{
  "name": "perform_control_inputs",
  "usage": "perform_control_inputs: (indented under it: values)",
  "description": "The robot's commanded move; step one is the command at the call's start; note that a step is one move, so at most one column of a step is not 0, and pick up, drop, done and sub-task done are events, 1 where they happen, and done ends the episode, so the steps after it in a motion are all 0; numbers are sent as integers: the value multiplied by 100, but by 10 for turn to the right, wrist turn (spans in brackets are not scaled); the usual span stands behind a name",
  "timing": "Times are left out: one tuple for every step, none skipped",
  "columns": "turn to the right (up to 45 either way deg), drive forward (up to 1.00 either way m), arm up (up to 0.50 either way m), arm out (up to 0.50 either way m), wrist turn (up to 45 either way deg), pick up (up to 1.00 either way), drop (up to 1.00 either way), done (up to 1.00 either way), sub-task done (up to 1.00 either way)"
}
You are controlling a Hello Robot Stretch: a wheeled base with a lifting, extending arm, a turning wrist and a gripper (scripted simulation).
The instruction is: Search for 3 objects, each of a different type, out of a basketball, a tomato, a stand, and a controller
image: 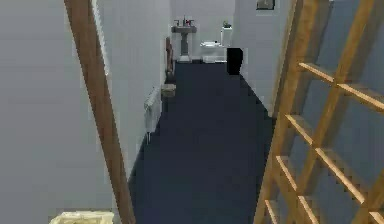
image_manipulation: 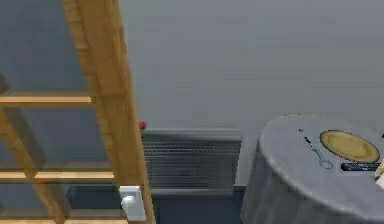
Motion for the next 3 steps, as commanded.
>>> perform_control_inputs:
  values:
    - [-450,0,0,0,0,0,0,0,0]
    - [-450,0,0,0,0,0,0,0,0]
    - [-450,0,0,0,0,0,0,0,0]
